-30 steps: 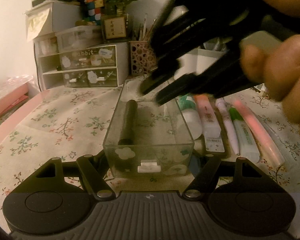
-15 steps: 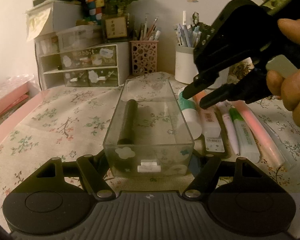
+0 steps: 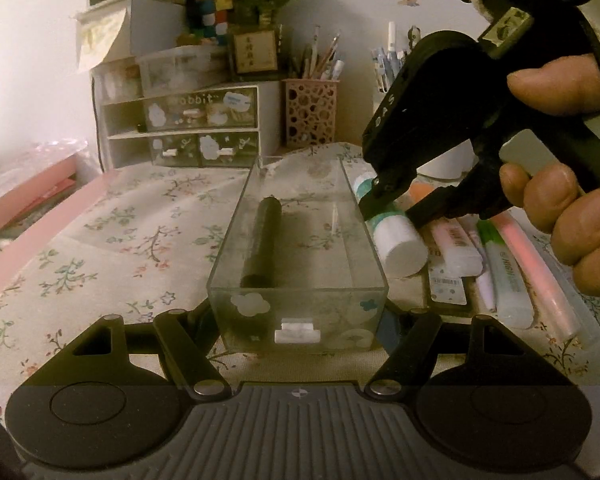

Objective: Organize stationery
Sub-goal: 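Grasp the green-and-white glue stick with the right gripper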

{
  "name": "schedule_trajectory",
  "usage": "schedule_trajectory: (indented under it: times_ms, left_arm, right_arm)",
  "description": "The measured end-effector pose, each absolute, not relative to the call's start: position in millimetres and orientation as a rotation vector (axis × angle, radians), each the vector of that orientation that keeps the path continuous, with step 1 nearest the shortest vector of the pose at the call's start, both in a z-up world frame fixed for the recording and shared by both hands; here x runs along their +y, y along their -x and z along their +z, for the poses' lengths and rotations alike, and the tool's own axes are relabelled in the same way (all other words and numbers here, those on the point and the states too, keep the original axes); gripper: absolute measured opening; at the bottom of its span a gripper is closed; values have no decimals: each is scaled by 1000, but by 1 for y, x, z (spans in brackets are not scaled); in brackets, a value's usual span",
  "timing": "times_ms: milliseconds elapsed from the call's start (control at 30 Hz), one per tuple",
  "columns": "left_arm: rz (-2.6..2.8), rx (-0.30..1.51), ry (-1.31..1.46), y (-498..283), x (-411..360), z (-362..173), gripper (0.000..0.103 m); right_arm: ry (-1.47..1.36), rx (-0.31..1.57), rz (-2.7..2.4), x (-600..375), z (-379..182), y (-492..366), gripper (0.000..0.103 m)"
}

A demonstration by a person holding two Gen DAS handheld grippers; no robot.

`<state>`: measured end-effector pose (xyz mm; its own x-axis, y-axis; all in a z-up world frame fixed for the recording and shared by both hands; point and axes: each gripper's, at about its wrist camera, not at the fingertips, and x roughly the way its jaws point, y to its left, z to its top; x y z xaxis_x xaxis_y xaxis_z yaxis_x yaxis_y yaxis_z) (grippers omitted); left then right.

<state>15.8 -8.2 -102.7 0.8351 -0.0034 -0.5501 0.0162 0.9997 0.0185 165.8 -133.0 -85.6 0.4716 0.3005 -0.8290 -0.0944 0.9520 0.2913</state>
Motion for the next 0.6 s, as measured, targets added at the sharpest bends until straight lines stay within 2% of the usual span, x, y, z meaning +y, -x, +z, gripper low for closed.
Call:
schedule_trajectory:
  times_ms: [267, 600]
  left_arm:
    - [-16, 578, -24, -16, -7, -103, 73]
    - [-16, 577, -24, -16, -6, -103, 73]
  right_arm:
    - [-308, 1030, 258, -145, -79, -157, 17]
    - [-313, 930, 346, -135, -38, -140, 17]
